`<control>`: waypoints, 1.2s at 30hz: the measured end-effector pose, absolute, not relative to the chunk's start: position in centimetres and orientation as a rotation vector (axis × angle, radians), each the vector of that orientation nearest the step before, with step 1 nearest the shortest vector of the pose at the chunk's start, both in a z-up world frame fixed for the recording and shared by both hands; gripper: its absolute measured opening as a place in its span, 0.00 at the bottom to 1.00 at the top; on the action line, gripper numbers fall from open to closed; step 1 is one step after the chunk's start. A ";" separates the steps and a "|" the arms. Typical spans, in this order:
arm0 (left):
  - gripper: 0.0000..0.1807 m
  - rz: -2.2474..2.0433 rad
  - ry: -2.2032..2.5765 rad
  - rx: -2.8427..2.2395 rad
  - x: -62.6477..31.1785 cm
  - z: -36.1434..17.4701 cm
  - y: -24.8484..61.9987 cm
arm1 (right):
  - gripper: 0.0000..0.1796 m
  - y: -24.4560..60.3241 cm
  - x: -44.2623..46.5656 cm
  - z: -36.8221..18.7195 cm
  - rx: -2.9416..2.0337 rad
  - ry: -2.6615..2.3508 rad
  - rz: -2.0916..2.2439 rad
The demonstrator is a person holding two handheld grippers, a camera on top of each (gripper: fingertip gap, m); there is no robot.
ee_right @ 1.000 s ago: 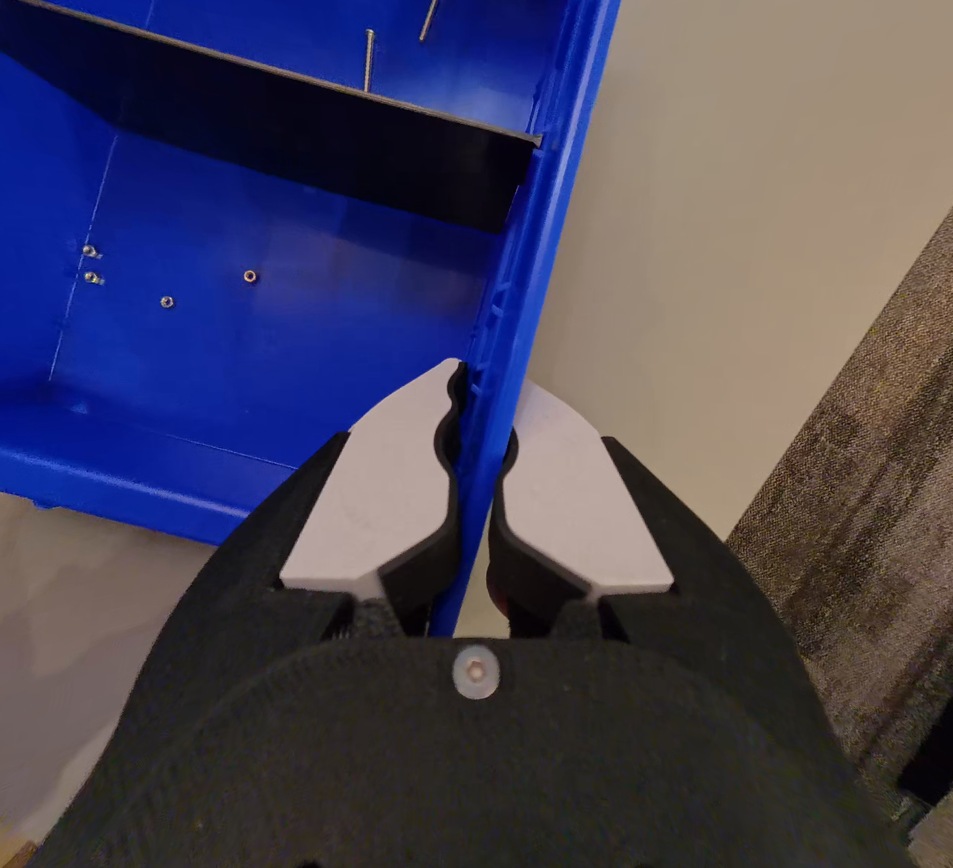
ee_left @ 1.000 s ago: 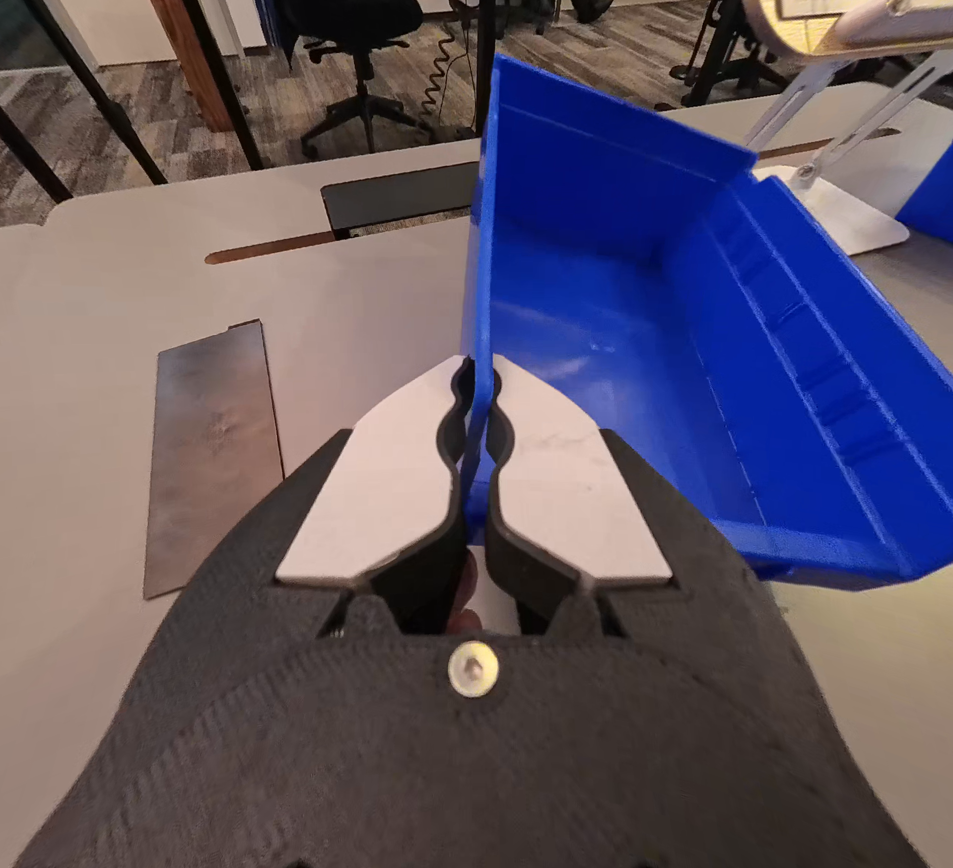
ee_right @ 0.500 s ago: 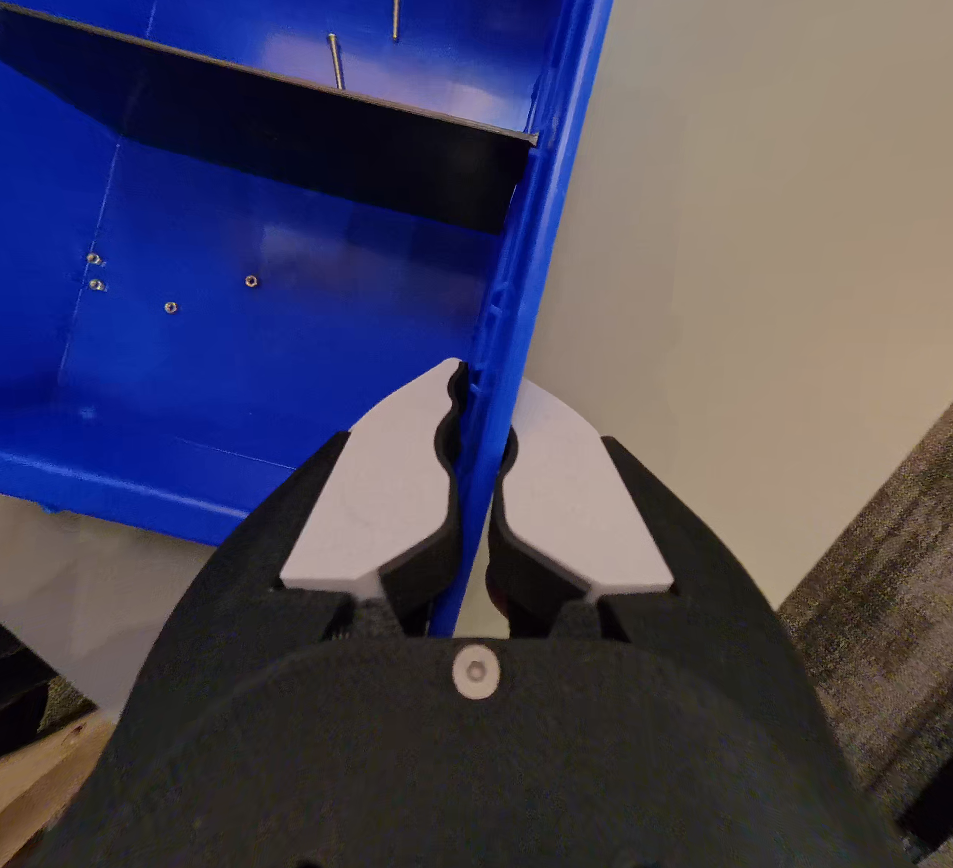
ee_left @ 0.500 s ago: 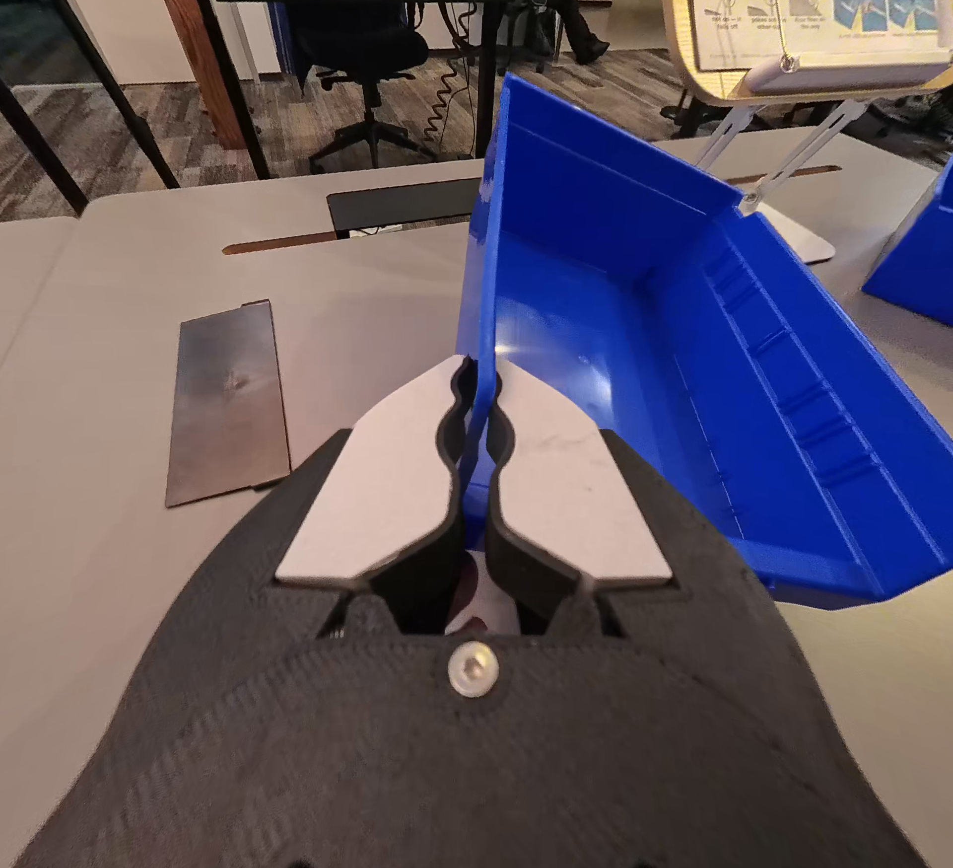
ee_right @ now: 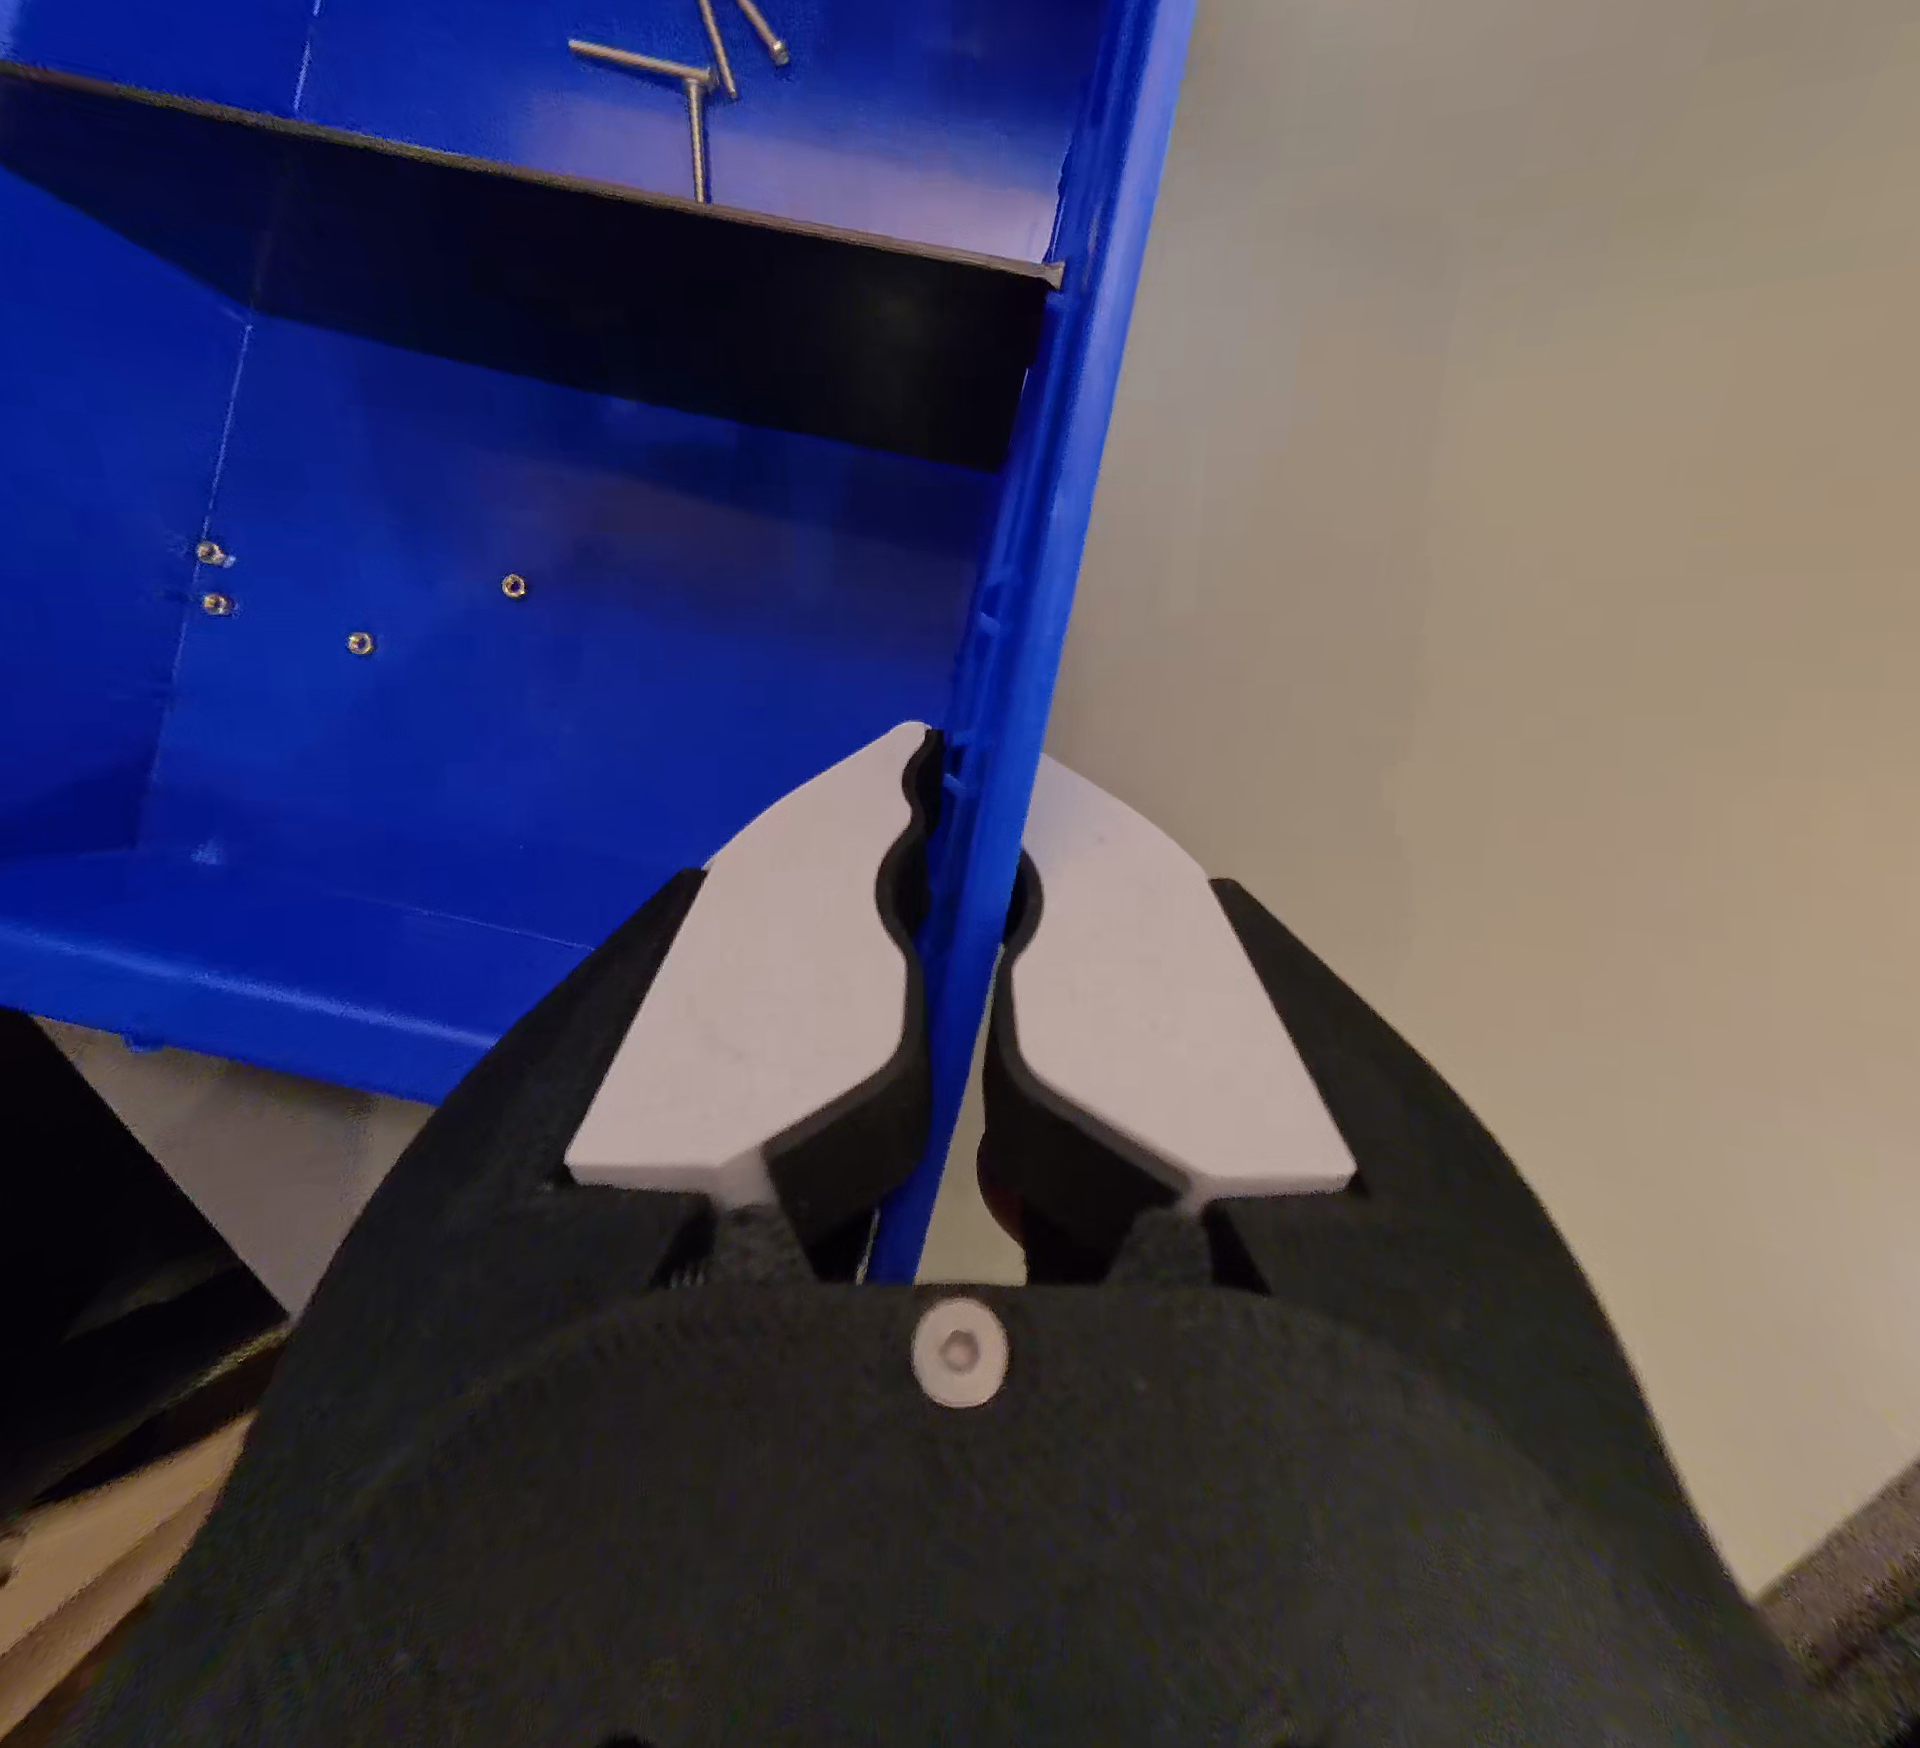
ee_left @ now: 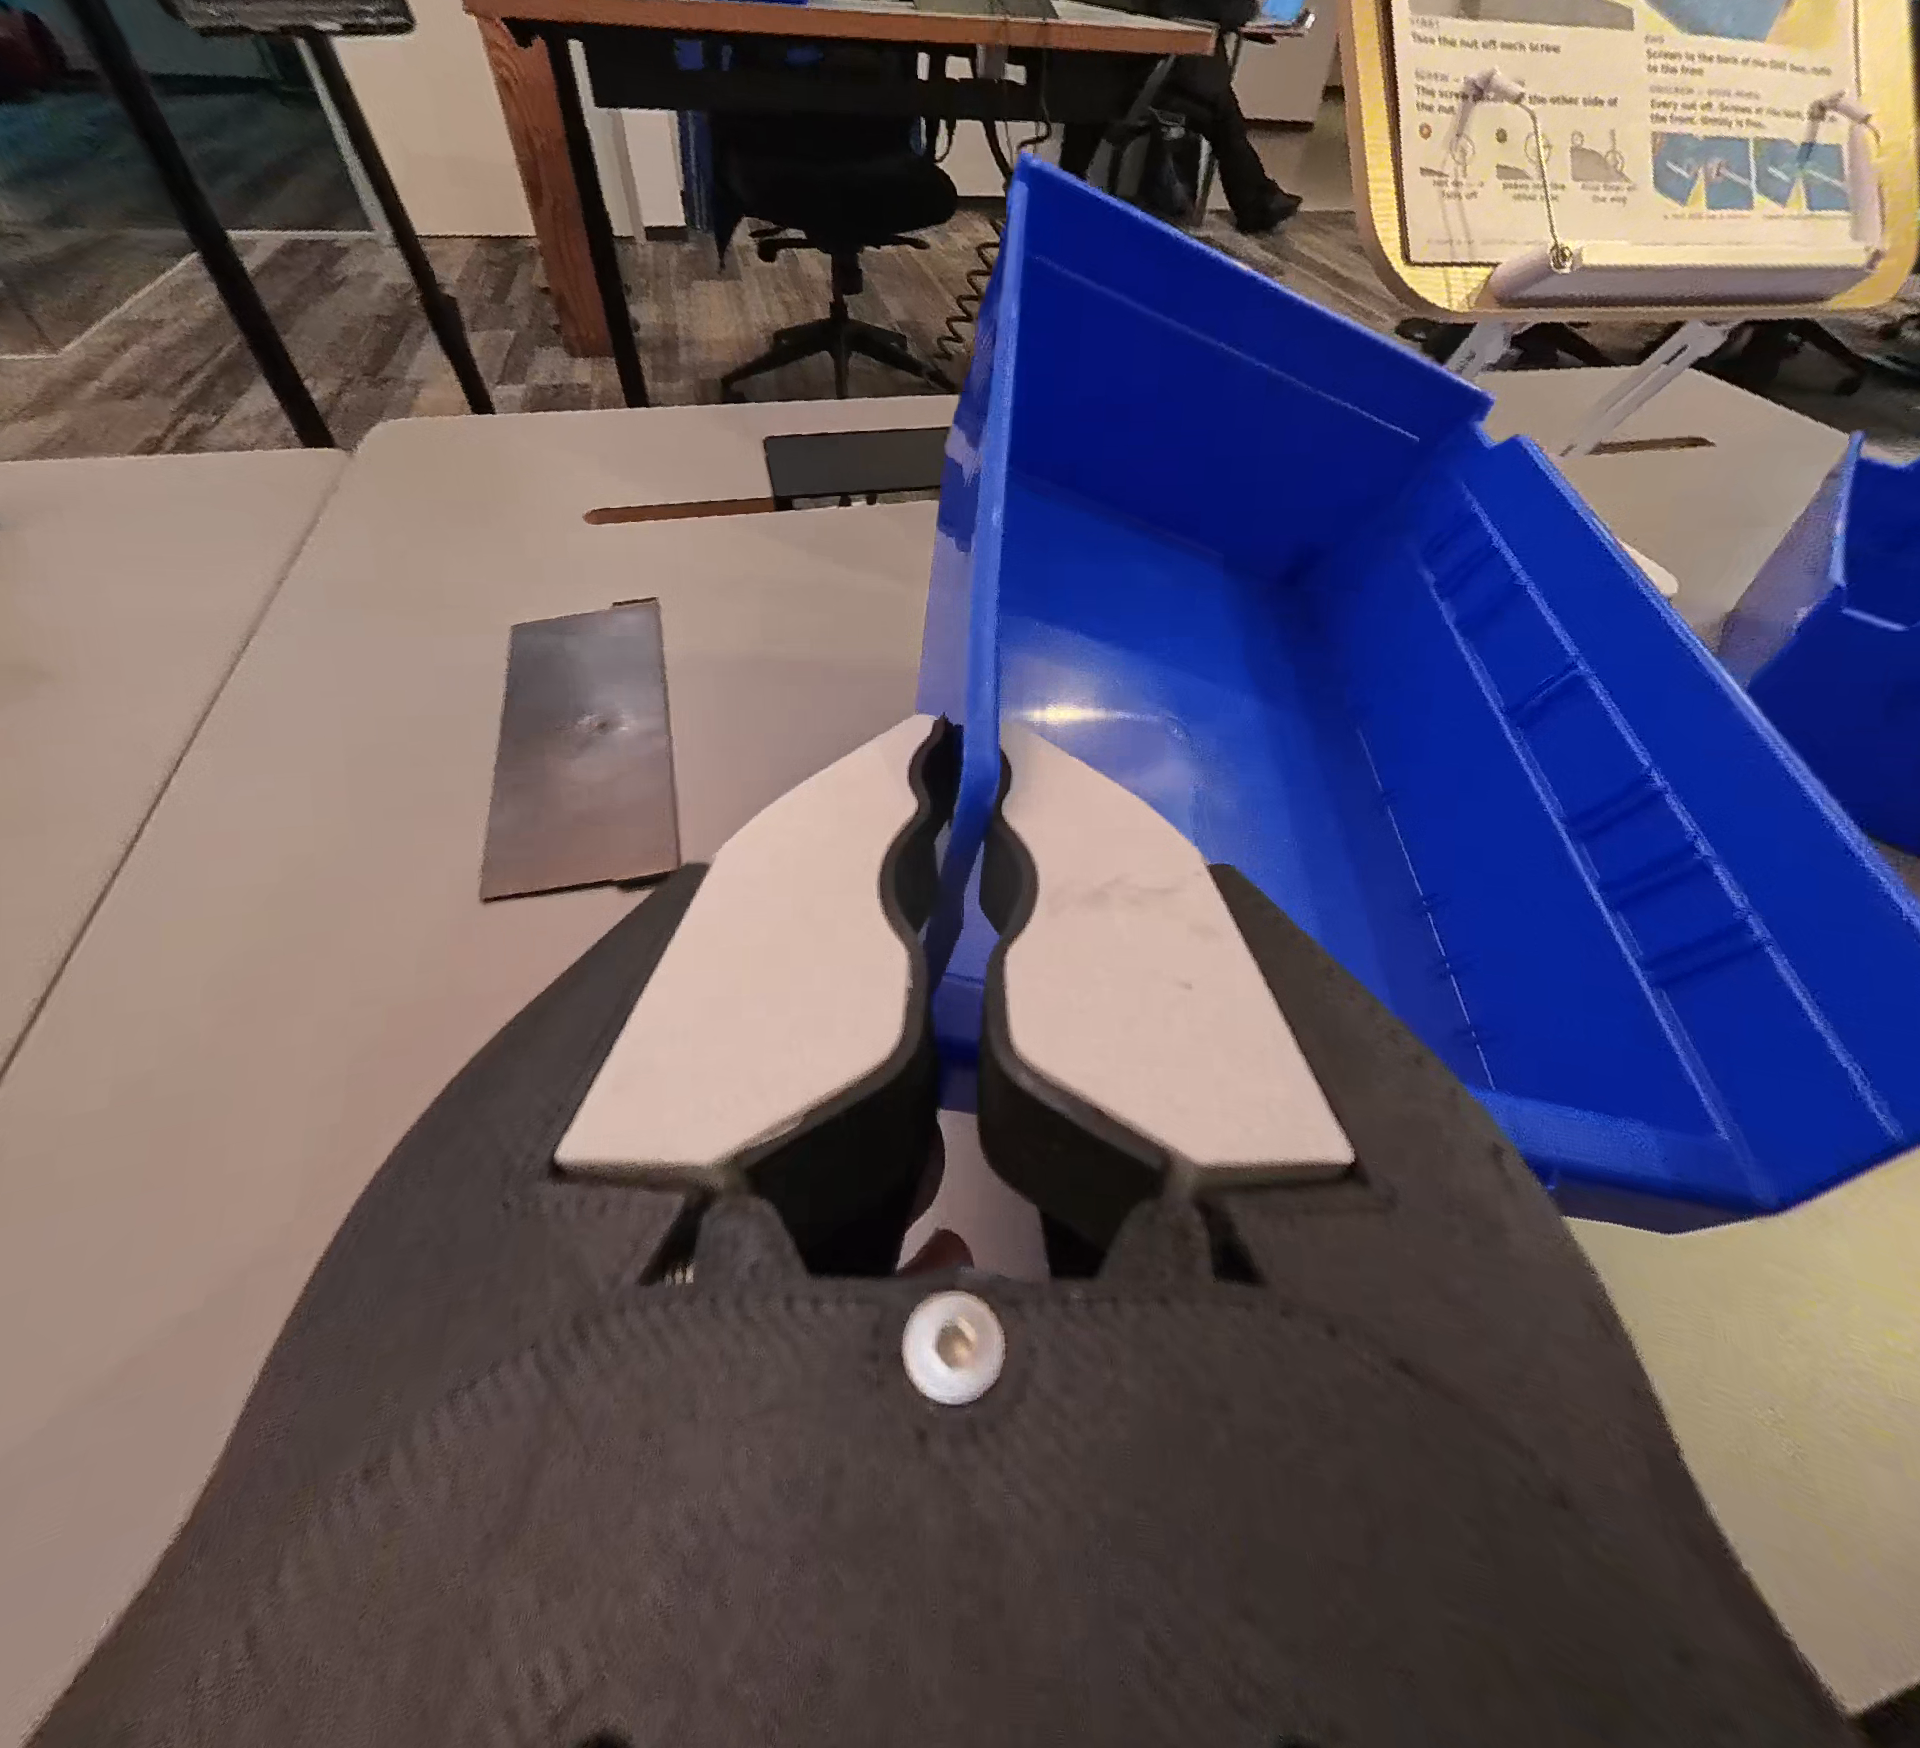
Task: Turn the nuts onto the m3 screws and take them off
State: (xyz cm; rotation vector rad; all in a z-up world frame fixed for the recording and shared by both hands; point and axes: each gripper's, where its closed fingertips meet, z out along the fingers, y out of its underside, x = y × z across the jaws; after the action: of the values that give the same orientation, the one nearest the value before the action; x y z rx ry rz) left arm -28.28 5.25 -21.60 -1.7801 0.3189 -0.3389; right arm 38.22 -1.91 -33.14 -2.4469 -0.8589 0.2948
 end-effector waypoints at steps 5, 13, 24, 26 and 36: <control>0.01 -0.303 0.236 -1.755 -30.4 -20.4 3.2 | 0.03 -1.5 34.7 -33.2 -2.436 -0.894 0.319; 0.01 -0.291 0.112 -1.685 -33.1 -18.6 0.4 | 0.03 -0.4 27.7 -33.2 -2.449 -0.920 0.358; 0.01 -0.324 0.024 -1.631 -35.1 -18.0 -0.8 | 0.03 2.4 16.1 -33.3 -2.439 -0.997 0.413; 0.01 -0.329 0.014 -1.626 -35.5 -18.2 -0.8 | 0.03 3.3 14.3 -33.3 -2.439 -1.017 0.412; 0.01 -0.338 -0.021 -1.604 -36.8 -18.2 -1.2 | 0.03 8.5 8.0 -33.4 -2.461 -0.939 0.408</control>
State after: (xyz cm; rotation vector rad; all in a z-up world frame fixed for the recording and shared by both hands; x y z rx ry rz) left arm -36.83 -1.18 -18.17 -1.6040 -0.0213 -0.3385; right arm 8.03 8.47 -33.40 -2.4609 -0.9395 0.4077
